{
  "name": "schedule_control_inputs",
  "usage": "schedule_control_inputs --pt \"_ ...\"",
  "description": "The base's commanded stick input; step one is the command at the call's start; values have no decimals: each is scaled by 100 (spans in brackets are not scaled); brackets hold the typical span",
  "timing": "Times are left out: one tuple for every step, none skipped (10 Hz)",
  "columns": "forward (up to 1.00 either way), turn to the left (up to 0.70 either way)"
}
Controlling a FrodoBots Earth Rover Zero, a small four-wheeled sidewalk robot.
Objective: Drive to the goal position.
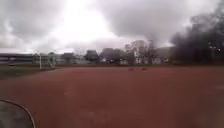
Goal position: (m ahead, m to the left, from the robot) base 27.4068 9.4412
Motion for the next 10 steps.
schedule_control_inputs --pt "70 35" --pt "70 35" --pt "70 35" --pt "70 35" --pt "70 35" --pt "70 35" --pt "70 35" --pt "70 35" --pt "70 35" --pt "70 35"
